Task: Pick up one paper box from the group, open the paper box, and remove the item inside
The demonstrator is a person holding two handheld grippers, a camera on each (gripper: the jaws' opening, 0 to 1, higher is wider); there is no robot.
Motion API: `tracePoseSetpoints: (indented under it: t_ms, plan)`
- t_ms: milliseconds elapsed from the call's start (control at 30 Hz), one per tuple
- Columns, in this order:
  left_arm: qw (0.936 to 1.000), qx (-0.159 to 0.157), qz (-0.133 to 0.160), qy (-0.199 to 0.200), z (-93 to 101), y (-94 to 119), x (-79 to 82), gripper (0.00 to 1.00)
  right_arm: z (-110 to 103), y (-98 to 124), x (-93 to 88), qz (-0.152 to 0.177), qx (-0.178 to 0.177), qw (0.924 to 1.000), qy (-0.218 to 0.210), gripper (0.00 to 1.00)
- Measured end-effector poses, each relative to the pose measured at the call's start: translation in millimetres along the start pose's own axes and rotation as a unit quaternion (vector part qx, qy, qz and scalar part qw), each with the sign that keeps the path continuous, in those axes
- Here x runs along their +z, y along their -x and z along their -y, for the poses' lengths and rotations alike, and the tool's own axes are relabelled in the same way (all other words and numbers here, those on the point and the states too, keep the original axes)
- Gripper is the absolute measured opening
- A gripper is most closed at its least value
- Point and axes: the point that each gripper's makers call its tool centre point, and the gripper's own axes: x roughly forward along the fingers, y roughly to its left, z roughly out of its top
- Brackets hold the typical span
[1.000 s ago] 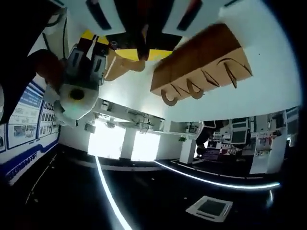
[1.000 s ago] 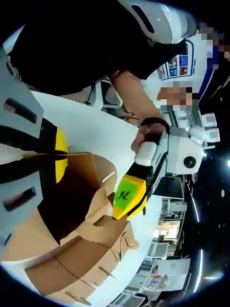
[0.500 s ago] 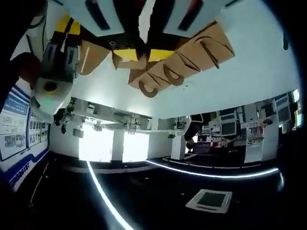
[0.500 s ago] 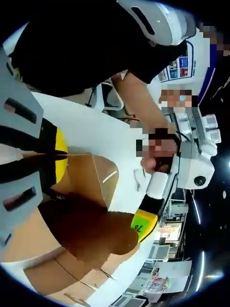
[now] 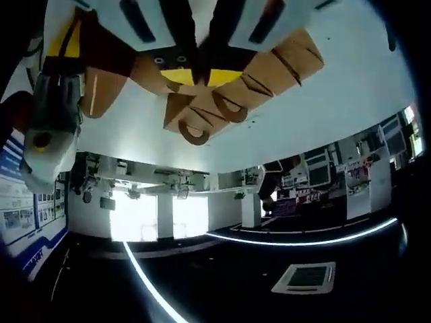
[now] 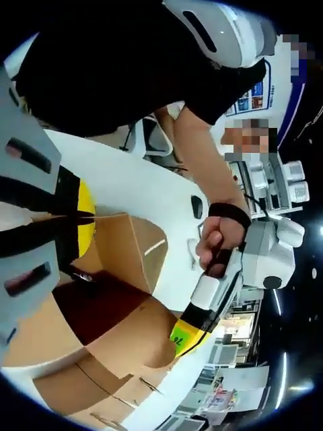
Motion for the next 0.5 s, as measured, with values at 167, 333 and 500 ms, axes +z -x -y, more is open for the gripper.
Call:
tracePoseSetpoints:
  t_ms: [167, 333, 500]
  plan:
    - [1.0, -0.006, -0.004, -0.003, 0.2, -4, -4.4, 0.07, -1, 0, -0.1, 0.001, 0.002, 1.0, 0.003, 0.04]
    - [0.9999, -0.012, -0.005, 0.011, -0.2, -7, -11.9, 0.06, -2, 0, -0.5, -0.003, 0.005, 1.0, 0.001, 0.04]
    - [0.9998, -0.013, -0.006, 0.015, -0.4, -7, -15.7, 0.08, -3, 0, -0.6, -0.005, 0.006, 1.0, 0.001, 0.04]
